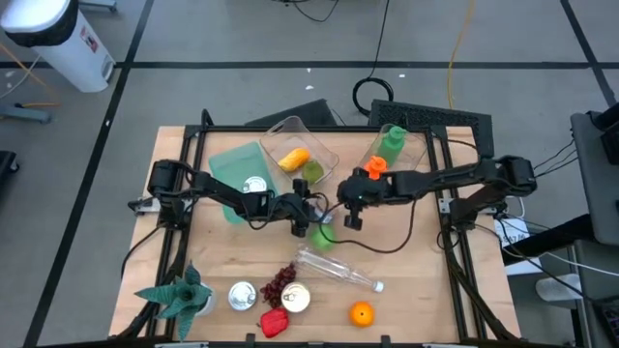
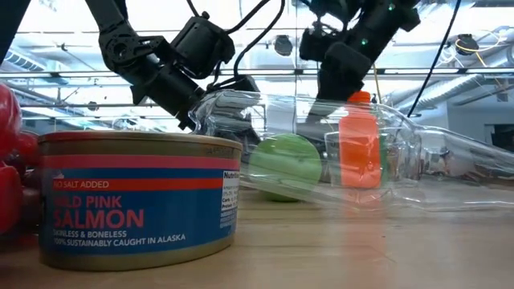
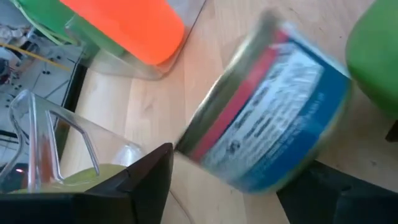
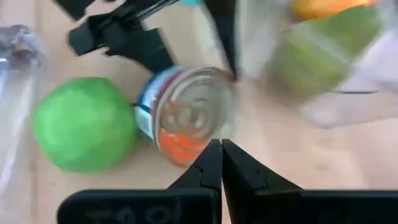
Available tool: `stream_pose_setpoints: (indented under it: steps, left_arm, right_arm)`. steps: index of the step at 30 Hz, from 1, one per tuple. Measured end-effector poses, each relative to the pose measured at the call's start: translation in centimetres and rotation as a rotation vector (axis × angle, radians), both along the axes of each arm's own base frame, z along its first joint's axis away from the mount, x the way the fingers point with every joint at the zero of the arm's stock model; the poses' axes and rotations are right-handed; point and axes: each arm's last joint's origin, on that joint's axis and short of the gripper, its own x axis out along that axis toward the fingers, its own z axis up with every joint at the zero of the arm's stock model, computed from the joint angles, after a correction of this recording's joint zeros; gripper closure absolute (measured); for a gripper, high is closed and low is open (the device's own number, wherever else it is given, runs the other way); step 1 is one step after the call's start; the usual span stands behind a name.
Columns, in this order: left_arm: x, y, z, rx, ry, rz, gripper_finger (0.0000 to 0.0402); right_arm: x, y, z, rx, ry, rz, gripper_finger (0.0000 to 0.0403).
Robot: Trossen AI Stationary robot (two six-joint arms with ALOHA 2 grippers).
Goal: Pick & Place Food Item
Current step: Stack the blue tuna can on top of the green tuna can into the green bin
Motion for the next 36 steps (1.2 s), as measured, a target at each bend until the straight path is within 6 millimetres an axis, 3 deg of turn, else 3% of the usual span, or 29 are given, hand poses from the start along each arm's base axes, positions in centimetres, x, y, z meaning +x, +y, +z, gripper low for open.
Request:
stream_pose_setpoints:
  steps: [8, 16, 27, 36]
  left_arm:
    - [0.1, 0.0, 0.1, -0.004, -0.006, -0.02, 0.0163]
    - [0.4, -0.1, 0.5, 0.05, -0.009, -0.064, 0.017]
    - [0.4, 0.0, 0.6, 0.112, -0.001, -0.039, 0.017]
    - [0.4, -1.3, 0.8, 0.238, 0.017, -0.054, 0.017]
  right_arm:
    - [1.1, -0.1, -3.8, 0.106, 0.025, 0.062, 0.0403]
    - [2.3, -0.9, -5.9, 0.141, 0.016, 0.083, 0.0403]
    - [2.3, -1.6, -5.0, 0.073, -0.034, 0.048, 0.0403]
    - [2.1, -1.7, -3.9, 0.031, -0.072, 0.028, 0.0403]
